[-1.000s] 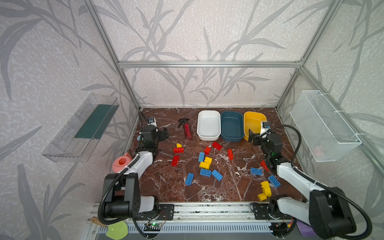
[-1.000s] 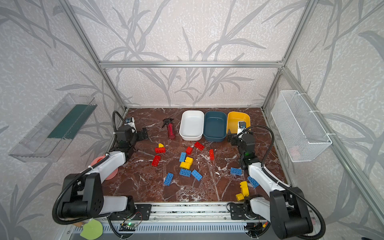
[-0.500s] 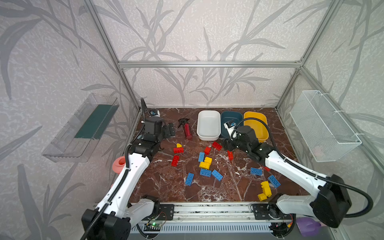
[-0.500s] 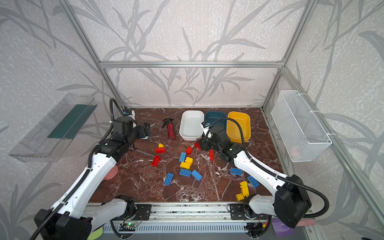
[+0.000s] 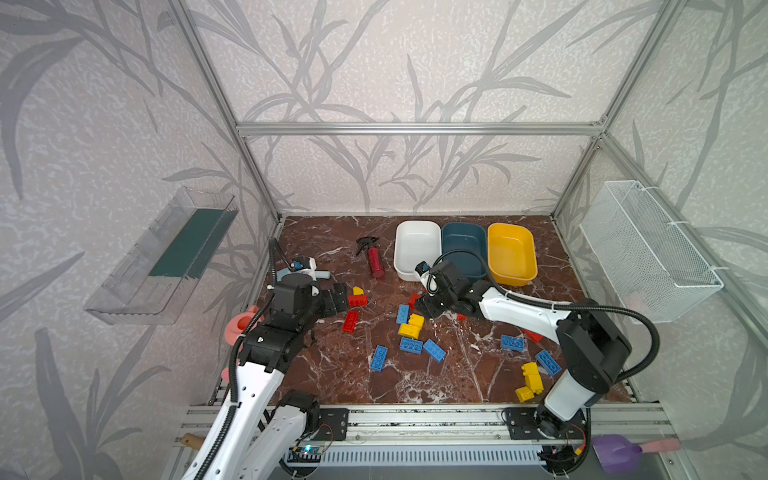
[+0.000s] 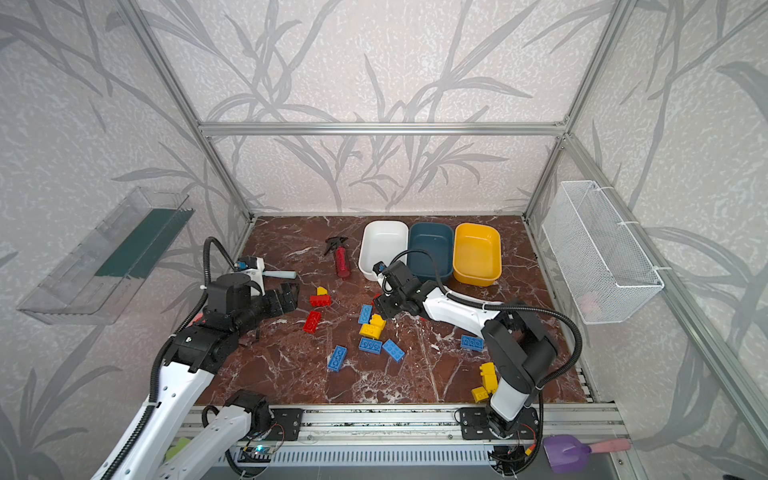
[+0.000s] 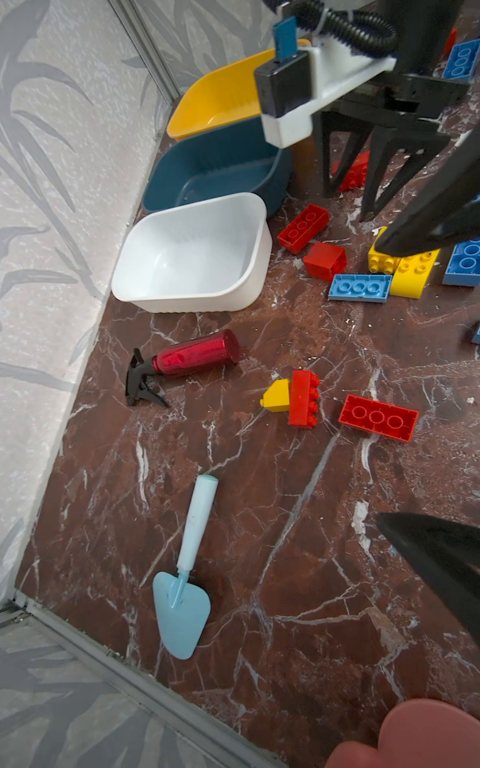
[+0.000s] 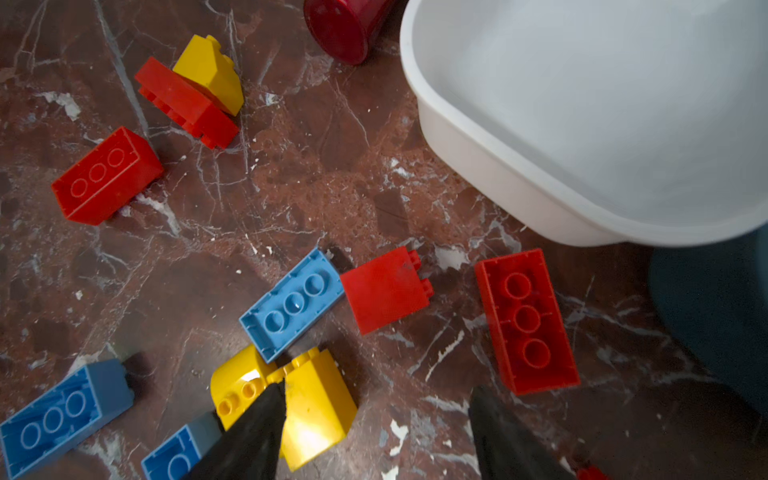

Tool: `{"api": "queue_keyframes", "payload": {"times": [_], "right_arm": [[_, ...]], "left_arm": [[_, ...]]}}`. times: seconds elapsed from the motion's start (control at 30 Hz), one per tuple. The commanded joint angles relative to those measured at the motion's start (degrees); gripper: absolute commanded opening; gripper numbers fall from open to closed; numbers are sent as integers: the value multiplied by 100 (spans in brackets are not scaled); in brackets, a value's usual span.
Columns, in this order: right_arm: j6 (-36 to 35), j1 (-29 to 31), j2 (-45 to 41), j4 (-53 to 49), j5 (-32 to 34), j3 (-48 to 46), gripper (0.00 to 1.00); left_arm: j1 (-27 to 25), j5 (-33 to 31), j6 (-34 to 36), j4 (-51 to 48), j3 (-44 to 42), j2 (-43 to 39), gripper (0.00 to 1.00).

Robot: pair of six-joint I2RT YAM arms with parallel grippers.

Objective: Sort the legos into containers by color
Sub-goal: 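Move right gripper to red 2x2 brick while left gripper reaches toward red brick, then close right gripper on the red 2x2 brick and lift it over the white bin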

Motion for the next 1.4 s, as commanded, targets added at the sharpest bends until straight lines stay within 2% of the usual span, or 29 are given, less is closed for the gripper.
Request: {"api": "queue_keyframes", "payload": {"times": [0.0, 0.37, 0.87, 1.0, 1.2, 1.37], "right_arm": [[-335, -20, 319, -488, -177, 525, 67], [-983, -46, 1126, -1205, -264, 1395, 66], [-1272, -176, 1933, -1593, -307, 2123, 60], [-1312, -169, 2039, -1575, -354, 2175, 56], [-1260, -172, 2035, -1559, -468, 2169, 41], [-1230, -129, 1786, -1527, -451, 2146, 35]], "left_arm": [[9, 15, -90, 60, -120, -40, 95], [10, 16, -68, 4, -119, -37, 94], [9, 40, -136, 59, -175, 18, 93], [10, -4, -149, 66, -200, -20, 93], [8, -3, -149, 89, -214, -30, 93], [23, 69, -143, 87, -166, 19, 93]]}}
